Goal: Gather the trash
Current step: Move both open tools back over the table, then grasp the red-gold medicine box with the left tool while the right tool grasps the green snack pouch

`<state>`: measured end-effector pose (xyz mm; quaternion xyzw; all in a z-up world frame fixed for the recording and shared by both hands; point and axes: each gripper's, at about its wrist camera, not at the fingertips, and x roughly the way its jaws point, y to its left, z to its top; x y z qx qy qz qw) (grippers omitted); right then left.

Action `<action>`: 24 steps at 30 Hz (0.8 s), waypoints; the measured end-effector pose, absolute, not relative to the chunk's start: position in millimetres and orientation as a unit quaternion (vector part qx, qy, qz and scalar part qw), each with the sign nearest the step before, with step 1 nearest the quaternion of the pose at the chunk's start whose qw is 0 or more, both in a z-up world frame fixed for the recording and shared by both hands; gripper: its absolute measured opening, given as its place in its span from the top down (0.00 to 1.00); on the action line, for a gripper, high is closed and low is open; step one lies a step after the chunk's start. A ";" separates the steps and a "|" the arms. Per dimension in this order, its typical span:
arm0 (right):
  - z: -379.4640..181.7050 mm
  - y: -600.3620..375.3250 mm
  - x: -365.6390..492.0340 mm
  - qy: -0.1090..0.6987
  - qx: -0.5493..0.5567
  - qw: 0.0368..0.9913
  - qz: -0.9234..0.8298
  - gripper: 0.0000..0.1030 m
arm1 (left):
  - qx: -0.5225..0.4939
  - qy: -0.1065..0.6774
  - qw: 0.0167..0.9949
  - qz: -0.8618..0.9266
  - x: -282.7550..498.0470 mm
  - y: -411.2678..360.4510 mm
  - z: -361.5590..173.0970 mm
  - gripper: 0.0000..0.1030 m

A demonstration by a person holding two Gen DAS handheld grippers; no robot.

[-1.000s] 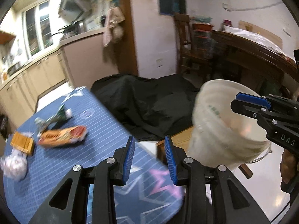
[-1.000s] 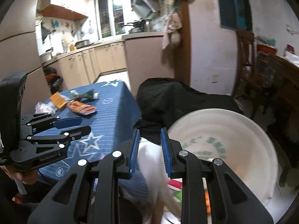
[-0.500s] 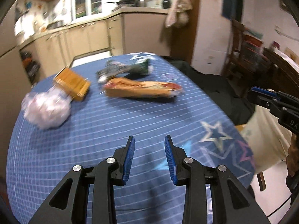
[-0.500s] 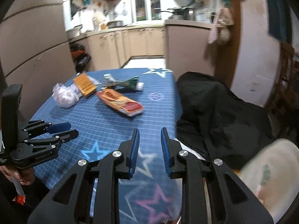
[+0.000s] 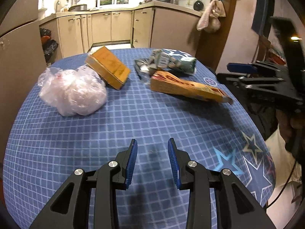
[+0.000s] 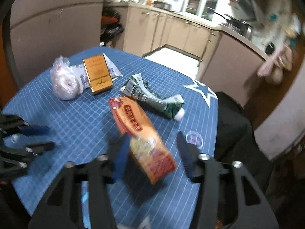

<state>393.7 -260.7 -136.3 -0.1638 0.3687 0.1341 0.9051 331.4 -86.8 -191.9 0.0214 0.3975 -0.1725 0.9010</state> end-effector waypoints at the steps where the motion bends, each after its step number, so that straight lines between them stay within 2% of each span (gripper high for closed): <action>1: -137.8 -259.0 404.0 0.372 -0.179 0.901 0.136 0.46 | 0.018 0.397 0.902 -0.169 333.9 -83.4 -191.1 0.66; 15: -181.4 -214.6 488.0 0.385 -0.397 0.819 0.156 0.46 | -0.014 0.410 0.896 -0.170 356.1 -67.2 -196.1 0.65; 17: -190.1 -212.6 497.8 0.382 -0.414 0.811 0.155 0.60 | -0.017 0.412 0.895 -0.168 357.3 -65.6 -197.9 0.64; 20: -189.8 -218.6 505.1 0.400 -0.380 0.818 0.161 0.68 | -0.021 0.414 0.896 -0.160 357.6 -59.8 -199.8 0.63; 24: -181.3 -225.2 499.0 0.437 -0.300 0.833 0.157 0.69 | -0.025 0.415 0.896 -0.154 354.9 -47.8 -200.8 0.61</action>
